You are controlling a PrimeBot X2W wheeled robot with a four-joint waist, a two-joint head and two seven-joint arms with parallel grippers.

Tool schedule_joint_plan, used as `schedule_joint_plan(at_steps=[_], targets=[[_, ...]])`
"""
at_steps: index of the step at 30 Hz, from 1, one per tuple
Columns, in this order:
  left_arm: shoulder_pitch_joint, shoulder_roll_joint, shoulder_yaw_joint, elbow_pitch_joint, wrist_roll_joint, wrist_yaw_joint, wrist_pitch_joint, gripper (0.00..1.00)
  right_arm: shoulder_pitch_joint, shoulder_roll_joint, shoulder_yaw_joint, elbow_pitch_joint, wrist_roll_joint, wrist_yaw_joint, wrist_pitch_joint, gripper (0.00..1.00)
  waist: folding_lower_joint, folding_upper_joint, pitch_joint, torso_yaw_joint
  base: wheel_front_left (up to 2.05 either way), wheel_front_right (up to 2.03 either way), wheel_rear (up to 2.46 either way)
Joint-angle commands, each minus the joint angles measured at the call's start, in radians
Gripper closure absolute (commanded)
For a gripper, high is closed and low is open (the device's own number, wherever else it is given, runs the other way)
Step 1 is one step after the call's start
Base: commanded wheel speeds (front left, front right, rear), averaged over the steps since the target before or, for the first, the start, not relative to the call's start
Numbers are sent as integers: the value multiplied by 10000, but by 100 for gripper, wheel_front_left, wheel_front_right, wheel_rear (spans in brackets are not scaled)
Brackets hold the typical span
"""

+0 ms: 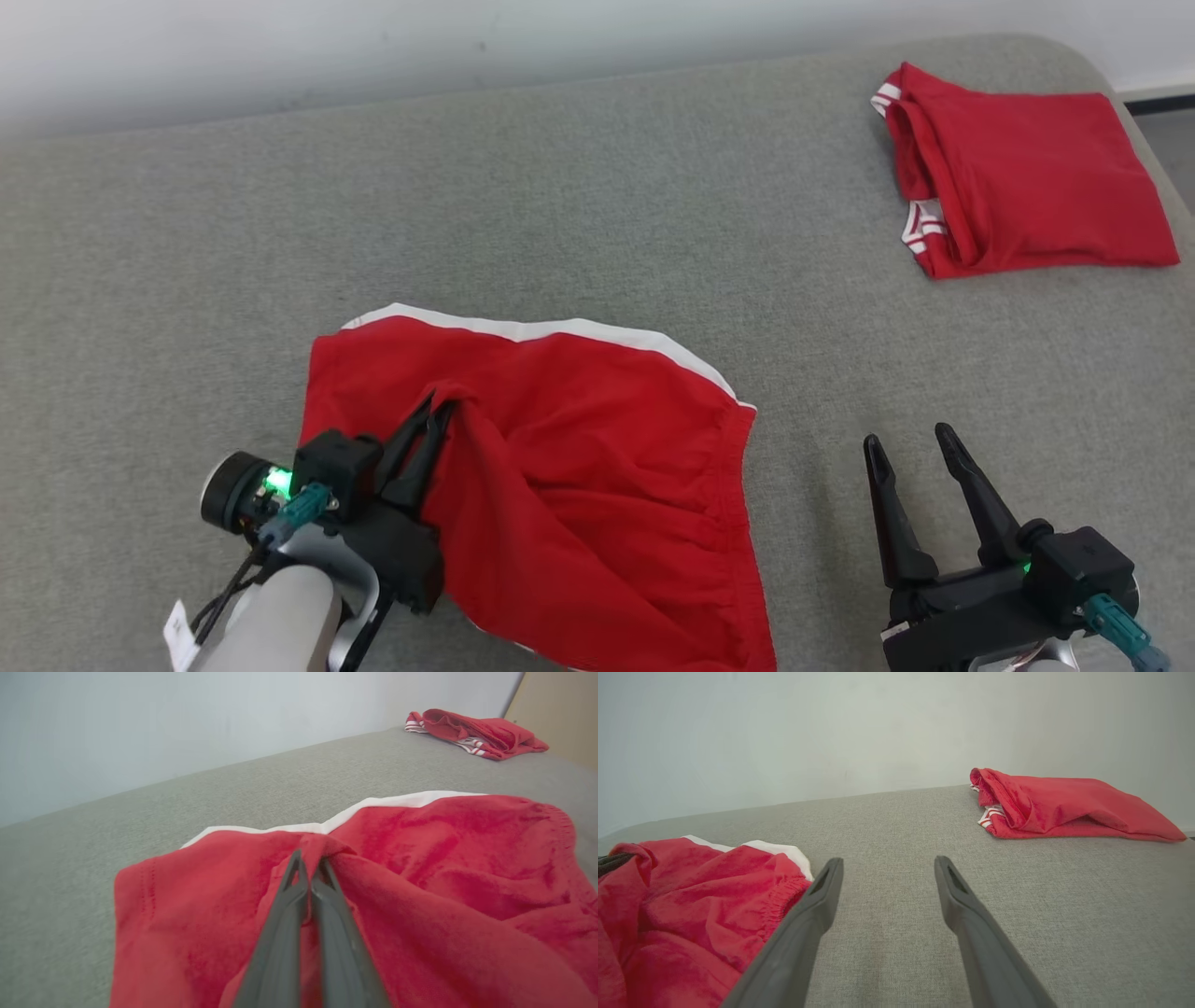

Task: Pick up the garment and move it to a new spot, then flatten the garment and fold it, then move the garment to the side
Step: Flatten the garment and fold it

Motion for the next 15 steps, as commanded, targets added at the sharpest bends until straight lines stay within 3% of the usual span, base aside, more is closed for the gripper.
schedule_joint_plan(at_steps=[1,9,10,11,12,15], targets=[[-200,25,-66,193,-25,21,0,100,-96,42,-18,26,-47,-27,-1,0,-1,-1,217,-216,0,0,0],[-918,-311,175,1297,-169,20,0,100,-285,217,57,335,-185,-27,-2,0,-1,-1,95,-128,0,0,0],[-947,-351,202,1376,-117,20,0,60,-285,228,100,378,-196,-27,-2,0,-1,-1,50,-106,0,0,0],[-971,-403,210,1392,-68,20,0,5,-278,234,113,413,-194,-27,0,0,-1,-1,-11,-72,0,0,0],[-961,-447,246,1360,-40,19,0,0,-272,242,129,437,-190,-27,0,0,-1,-1,-63,-39,0,0,0],[-747,-533,377,1044,-8,19,0,0,-190,244,115,464,-161,-27,-2,0,-1,-1,-270,129,0,0,0]])
